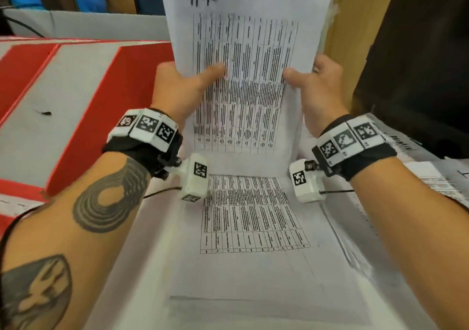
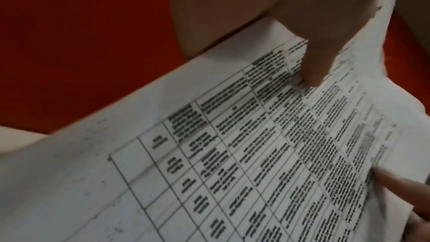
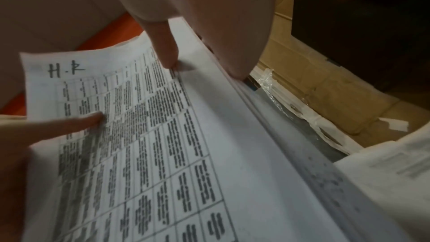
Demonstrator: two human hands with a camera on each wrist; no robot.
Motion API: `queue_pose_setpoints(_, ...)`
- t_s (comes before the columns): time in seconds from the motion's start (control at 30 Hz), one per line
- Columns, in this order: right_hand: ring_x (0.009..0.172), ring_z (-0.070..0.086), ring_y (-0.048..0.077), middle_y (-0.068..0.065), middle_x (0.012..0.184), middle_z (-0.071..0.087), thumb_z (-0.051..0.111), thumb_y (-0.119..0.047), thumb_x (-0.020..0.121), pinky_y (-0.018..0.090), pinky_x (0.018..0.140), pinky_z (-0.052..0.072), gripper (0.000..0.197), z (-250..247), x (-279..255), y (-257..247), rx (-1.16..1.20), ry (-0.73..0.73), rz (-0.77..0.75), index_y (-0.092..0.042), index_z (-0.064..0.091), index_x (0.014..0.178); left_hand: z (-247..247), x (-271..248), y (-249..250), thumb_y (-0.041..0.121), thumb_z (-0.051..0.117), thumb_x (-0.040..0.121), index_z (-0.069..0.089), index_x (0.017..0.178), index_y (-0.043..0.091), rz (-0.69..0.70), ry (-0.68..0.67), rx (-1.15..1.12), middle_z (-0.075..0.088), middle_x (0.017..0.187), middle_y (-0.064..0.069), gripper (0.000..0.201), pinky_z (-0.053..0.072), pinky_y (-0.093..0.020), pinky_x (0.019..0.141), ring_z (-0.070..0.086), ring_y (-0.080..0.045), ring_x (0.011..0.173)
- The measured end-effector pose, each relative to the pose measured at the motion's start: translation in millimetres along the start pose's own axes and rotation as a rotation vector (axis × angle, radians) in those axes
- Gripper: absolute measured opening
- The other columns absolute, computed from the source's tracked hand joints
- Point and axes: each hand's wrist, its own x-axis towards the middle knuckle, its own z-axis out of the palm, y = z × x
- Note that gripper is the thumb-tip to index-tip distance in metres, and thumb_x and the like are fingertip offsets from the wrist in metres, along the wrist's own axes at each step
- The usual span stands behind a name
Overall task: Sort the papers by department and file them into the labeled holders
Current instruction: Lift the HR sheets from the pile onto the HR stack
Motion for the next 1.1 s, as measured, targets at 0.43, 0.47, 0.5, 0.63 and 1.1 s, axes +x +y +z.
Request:
queue_pose_setpoints(0.43,0.108,0.072,0.015,-0.003,0.119,0.074,0.068,-0.005,0.095,0.043,0.1,0.057,0.032,3.4,4.7,19.0,-0.07,-0.136,0.091,-0.017,0.065,0.124,-5.3,4.7,-8.7,0.041,0.089,0.075,0.069,0.108,0.027,-0.208,-0.019,-0.091,0.077,0.101,0.015,0.042,0.052,-0.026,0.084,0.069,0.005,0.093)
queue_pose_setpoints(0.47,0.109,0.072,0.014,-0.004,0.12,0.074,0.069,-0.004,0.095,0.042,0.101,0.057,0.035,3.6,6.8,18.8,-0.056,-0.133,0.097,-0.019,0.062,0.125,-5.0,5.6,-7.4,0.038,0.087,0.078,0.068,0.103,0.028,-0.216,-0.027,-0.088,0.076,0.095,0.017,0.034,0.053,-0.024,0.083,0.068,0.009,0.087)
queue_pose_setpoints(0.5,0.111,0.07,0.013,-0.004,0.122,0.072,0.07,-0.003,0.094,0.042,0.102,0.056,0.04,3.6,7.2,20.5,-0.056,-0.141,0.11,-0.02,0.059,0.128,-4.1,3.5,-7.3,0.04,0.088,0.077,0.066,0.101,0.027,-0.231,-0.029,-0.078,0.076,0.09,0.018,0.035,0.055,-0.022,0.085,0.068,0.011,0.084)
queue_pose_setpoints(0.63,0.114,0.069,0.016,-0.004,0.125,0.072,0.072,-0.003,0.091,0.048,0.105,0.054,0.051,0.6,-0.2,39.2,-0.135,-0.223,0.193,-0.017,0.057,0.138,-4.9,-7.5,-23.6,0.062,0.095,0.053,0.066,0.127,0.018,-0.265,-0.043,-0.026,0.075,0.115,0.007,0.091,0.052,-0.048,0.103,0.069,-0.015,0.111)
queue_pose_setpoints(1.1,0.1,0.07,0.004,-0.011,0.109,0.072,0.067,0.001,0.095,0.022,0.086,0.058,0.035,5.3,-2.4,18.8,-0.089,-0.069,0.103,-0.017,0.064,0.125,-9.9,-5.7,-28.6,0.033,0.092,0.07,0.075,0.113,0.015,-0.214,-0.096,-0.101,0.078,0.112,-0.001,0.05,0.05,-0.053,0.105,0.073,-0.023,0.111)
